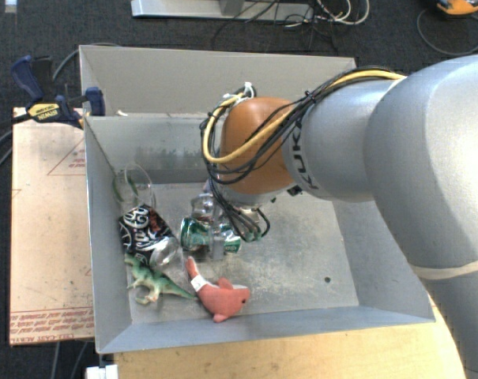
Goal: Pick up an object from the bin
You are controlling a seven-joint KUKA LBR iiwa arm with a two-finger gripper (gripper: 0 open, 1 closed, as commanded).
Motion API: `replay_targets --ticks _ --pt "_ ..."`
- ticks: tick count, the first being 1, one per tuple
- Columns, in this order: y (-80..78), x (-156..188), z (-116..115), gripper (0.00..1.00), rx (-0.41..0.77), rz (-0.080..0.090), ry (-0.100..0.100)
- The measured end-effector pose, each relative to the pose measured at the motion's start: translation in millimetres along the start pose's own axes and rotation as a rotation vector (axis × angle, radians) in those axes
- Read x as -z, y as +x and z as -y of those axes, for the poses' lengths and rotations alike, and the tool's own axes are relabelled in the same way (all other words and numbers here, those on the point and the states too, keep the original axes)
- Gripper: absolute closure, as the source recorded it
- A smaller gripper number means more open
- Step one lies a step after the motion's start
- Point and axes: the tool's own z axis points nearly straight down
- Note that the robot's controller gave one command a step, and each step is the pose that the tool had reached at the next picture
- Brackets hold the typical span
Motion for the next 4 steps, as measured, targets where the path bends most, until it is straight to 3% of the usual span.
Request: replay_targets --ticks 1,4 --pt "1.4 5 0 1.0 0.0 -0.004 0.0" --pt "-1.3 41 -1 1.0 0.0 0.003 0.0"
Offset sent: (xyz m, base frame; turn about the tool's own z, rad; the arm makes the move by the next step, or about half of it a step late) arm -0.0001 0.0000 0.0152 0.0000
